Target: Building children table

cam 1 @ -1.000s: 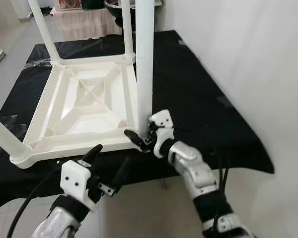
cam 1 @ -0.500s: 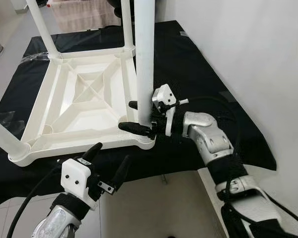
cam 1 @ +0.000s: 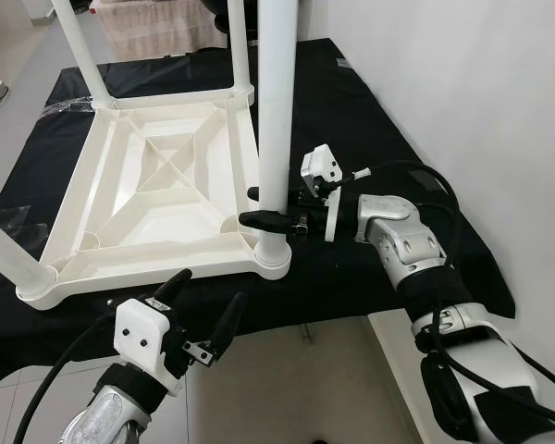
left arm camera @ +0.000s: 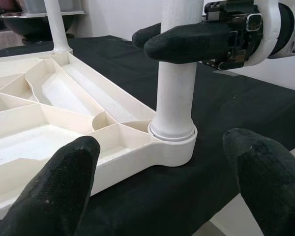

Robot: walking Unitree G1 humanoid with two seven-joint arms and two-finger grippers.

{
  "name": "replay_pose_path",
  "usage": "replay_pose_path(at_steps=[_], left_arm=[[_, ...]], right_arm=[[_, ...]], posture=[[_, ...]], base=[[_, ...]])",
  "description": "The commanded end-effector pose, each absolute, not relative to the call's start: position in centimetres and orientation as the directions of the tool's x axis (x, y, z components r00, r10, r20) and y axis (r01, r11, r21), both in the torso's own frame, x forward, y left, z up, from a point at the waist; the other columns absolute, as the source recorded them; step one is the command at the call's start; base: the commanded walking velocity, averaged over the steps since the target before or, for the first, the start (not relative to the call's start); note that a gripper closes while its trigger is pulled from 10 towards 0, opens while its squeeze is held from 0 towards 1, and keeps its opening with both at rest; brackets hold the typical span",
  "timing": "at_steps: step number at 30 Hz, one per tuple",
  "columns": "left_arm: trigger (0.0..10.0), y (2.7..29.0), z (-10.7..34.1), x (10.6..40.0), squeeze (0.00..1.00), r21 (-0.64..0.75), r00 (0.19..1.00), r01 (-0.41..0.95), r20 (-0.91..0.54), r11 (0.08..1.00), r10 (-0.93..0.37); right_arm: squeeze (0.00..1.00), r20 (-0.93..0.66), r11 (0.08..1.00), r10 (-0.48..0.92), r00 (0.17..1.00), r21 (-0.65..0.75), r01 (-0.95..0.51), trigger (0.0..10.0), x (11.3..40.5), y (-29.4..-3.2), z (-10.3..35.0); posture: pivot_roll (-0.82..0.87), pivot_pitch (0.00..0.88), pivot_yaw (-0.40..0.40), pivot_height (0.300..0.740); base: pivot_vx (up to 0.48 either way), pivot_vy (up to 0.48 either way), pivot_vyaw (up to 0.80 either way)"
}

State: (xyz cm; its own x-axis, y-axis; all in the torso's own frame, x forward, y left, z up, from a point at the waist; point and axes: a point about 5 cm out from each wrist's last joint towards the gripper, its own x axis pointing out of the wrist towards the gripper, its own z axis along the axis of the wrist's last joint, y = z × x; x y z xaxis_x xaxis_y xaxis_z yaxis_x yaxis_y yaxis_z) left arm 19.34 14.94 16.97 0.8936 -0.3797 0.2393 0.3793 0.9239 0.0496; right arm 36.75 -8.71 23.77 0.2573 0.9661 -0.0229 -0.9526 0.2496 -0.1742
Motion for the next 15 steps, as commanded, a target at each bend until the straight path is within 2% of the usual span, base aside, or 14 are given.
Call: replay_pose_path(at_steps=[1, 2, 3, 4, 5, 6, 7, 8, 9, 10, 11, 13, 15], left_arm=[[10.0, 14.9, 16.6, 19.1, 0.00, 0.051, 0.895, 0.385, 0.223, 0.922, -0.386], [10.0, 14.9, 16.6, 19.1, 0.00, 0.051, 0.895, 0.385, 0.223, 0.922, -0.386], [10.0, 14.9, 16.6, 19.1, 0.00, 0.051, 0.895, 0.385, 0.223, 0.922, -0.386], [10.0, 14.9, 16.6, 19.1, 0.00, 0.051, 0.895, 0.385, 0.223, 0.922, -0.386], [10.0, 14.9, 16.7, 19.1, 0.00, 0.052, 0.895, 0.384, 0.225, 0.922, -0.385], [10.0, 14.9, 16.7, 19.1, 0.00, 0.052, 0.895, 0.384, 0.225, 0.922, -0.385], [10.0, 14.9, 16.8, 19.0, 0.00, 0.053, 0.896, 0.381, 0.226, 0.923, -0.383], [10.0, 14.9, 16.8, 19.0, 0.00, 0.053, 0.896, 0.381, 0.226, 0.923, -0.383], [10.0, 15.0, 16.8, 19.0, 0.00, 0.054, 0.896, 0.379, 0.228, 0.924, -0.381], [10.0, 15.1, 17.0, 19.0, 0.00, 0.055, 0.896, 0.377, 0.231, 0.925, -0.379], [10.0, 15.1, 17.0, 19.0, 0.00, 0.055, 0.896, 0.377, 0.231, 0.925, -0.379], [10.0, 15.2, 17.0, 19.2, 0.00, 0.057, 0.896, 0.376, 0.232, 0.925, -0.379], [10.0, 15.2, 17.0, 19.2, 0.00, 0.057, 0.896, 0.376, 0.232, 0.925, -0.379]], right_arm=[[0.00, -0.017, 0.233, 0.971, 0.239, -0.163, -0.959, 0.0, 36.7, -8.8, 23.6], [0.00, -0.013, 0.280, 0.958, 0.285, -0.159, -0.947, 0.0, 36.9, -9.1, 23.5], [0.00, -0.012, 0.359, 0.931, 0.365, -0.154, -0.921, 0.0, 37.2, -9.6, 23.2], [0.00, -0.012, 0.359, 0.931, 0.365, -0.154, -0.921, 0.0, 37.2, -9.6, 23.2], [0.00, -0.012, 0.435, 0.897, 0.441, -0.144, -0.889, 0.0, 37.3, -9.9, 22.7], [0.00, -0.012, 0.435, 0.897, 0.441, -0.144, -0.889, 0.0, 37.3, -9.9, 22.7], [0.00, -0.005, 0.630, 0.774, 0.634, -0.098, -0.770, 0.0, 37.3, -9.7, 21.0], [0.00, -0.005, 0.630, 0.774, 0.634, -0.098, -0.770, 0.0, 37.3, -9.7, 21.0], [0.00, -0.010, 0.749, 0.661, 0.751, -0.067, -0.660, 0.0, 37.1, -9.6, 19.8], [0.00, -0.054, 0.798, 0.599, 0.799, -0.044, -0.601, 0.0, 35.0, -7.9, 17.0], [0.00, -0.054, 0.798, 0.599, 0.799, -0.044, -0.601, 0.0, 35.0, -7.9, 17.0], [0.00, -0.068, 0.815, 0.578, 0.813, -0.015, -0.580, 0.0, 32.5, -5.4, 15.0], [0.00, -0.068, 0.815, 0.578, 0.813, -0.015, -0.580, 0.0, 32.5, -5.4, 15.0]], posture=[[0.04, 0.179, 0.012, 0.740], [0.04, 0.181, 0.006, 0.740], [0.04, 0.183, 0.004, 0.740], [0.04, 0.183, 0.004, 0.740], [0.04, 0.189, 0.000, 0.740], [0.04, 0.189, 0.000, 0.740], [0.03, 0.200, -0.010, 0.740], [0.03, 0.200, -0.010, 0.740], [0.02, 0.202, -0.010, 0.740], [0.01, 0.211, 0.005, 0.740], [0.01, 0.211, 0.005, 0.740], [0.01, 0.203, 0.017, 0.740], [0.01, 0.203, 0.017, 0.740]], base=[[0.000, 0.000, 0.00], [0.000, 0.000, 0.00], [0.000, 0.000, 0.00], [0.000, 0.000, 0.00], [0.000, 0.000, 0.00], [0.000, 0.000, 0.00], [0.000, 0.000, 0.00], [0.000, 0.000, 0.00], [0.000, 0.000, 0.00], [0.000, 0.000, 0.00], [0.000, 0.000, 0.00], [0.000, 0.000, 0.00], [0.000, 0.000, 0.00]])
